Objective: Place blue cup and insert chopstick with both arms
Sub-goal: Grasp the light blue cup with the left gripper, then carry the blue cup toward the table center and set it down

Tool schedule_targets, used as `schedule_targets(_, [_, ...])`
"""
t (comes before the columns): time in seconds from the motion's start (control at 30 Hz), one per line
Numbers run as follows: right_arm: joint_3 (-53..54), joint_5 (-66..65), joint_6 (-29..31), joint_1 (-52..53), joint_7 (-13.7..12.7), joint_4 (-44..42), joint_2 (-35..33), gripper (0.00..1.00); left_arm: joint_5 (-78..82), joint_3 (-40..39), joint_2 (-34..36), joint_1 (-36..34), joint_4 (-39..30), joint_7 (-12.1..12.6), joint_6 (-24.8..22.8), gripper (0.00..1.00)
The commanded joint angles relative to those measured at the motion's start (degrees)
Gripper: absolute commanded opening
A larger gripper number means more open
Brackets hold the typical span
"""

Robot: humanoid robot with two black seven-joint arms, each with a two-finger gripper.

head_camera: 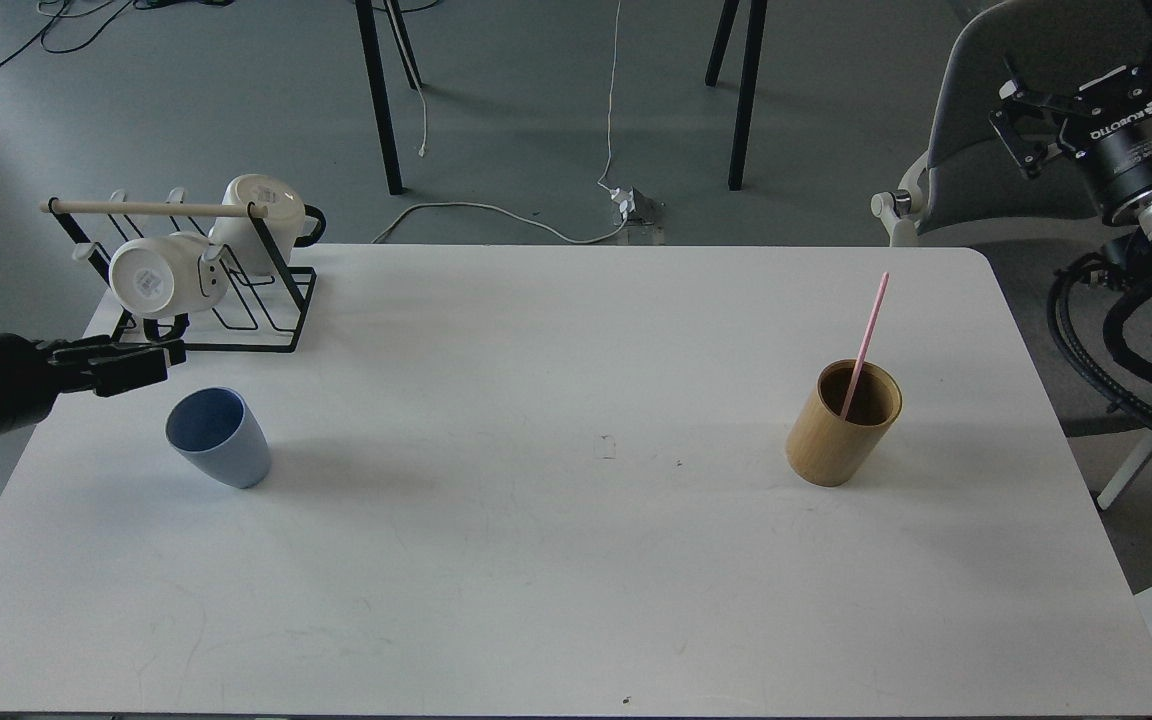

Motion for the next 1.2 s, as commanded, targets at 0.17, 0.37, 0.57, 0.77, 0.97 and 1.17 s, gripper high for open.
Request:
schedule_targets(0.17, [0.0,0.0,0.0,0.0,0.0,0.0,-0.1,0.99,0.3,3.9,-4.6,0.4,4.3,-0.5,2.0,0.91])
schedule_targets(0.37, [0.0,0.0,0.0,0.0,0.0,0.0,-0.2,0.99,0.6,4.3,-6.9,0.5,8.2,-0.6,2.2,0.83])
schedule_targets(0.57, [0.0,0.0,0.0,0.0,0.0,0.1,-0.3,0.99,0.6,4.3,-7.8,0.8,10.5,-2.9,2.2,0.67])
schedule_targets(0.77, [0.0,0.0,0.0,0.0,0.0,0.1,-0.5,0.99,0.6,4.6,-8.1,1.1,10.5,-3.5,1.7,0.18])
schedule_targets(0.97, [0.0,0.0,0.0,0.0,0.0,0.0,-0.6,0.99,0.5,8.2,-8.0,0.2,10.3,-6.3,1.7,0.04])
schedule_targets(1.17, [0.0,0.0,0.0,0.0,0.0,0.1,-0.6,0.99,0.5,8.2,-7.8,-5.9,9.6,-6.7,-0.1,0.01])
